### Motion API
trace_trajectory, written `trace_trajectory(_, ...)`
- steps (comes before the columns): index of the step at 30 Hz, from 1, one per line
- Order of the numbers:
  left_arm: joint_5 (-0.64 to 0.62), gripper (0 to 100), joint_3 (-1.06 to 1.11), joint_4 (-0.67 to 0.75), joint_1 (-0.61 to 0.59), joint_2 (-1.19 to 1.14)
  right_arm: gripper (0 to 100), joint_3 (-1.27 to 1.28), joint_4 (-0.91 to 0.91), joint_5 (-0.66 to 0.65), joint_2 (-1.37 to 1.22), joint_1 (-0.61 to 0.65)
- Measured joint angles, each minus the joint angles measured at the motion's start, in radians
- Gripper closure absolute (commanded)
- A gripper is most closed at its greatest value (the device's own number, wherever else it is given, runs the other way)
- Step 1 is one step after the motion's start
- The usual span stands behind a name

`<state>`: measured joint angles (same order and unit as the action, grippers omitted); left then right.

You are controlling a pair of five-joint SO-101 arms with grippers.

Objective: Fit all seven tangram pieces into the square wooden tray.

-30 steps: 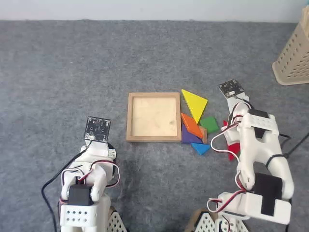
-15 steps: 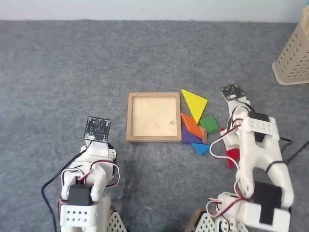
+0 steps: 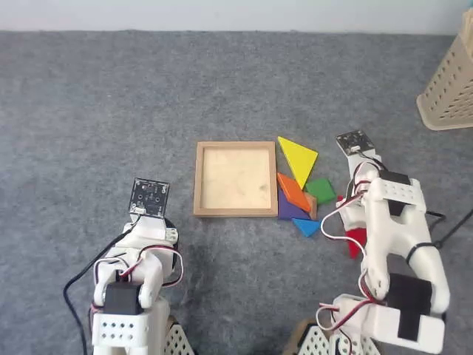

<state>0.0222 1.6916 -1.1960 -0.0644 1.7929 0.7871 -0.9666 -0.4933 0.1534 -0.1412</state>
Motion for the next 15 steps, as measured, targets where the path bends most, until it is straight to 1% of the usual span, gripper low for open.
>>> trace_trajectory(5, 0.0, 99, 0.0, 0.0, 0.0, 0.0, 75.4, 0.031, -0.087, 0.028, 0.095, 0.002)
trace_trajectory(11, 0.0, 99, 0.0, 0.0, 0.0, 0.0, 75.3, 0.064, -0.058, 0.133, 0.097, 0.02)
trace_trajectory(15, 0.0, 99, 0.0, 0.0, 0.0, 0.0, 75.3, 0.064, -0.009, 0.175, 0.058, 0.025)
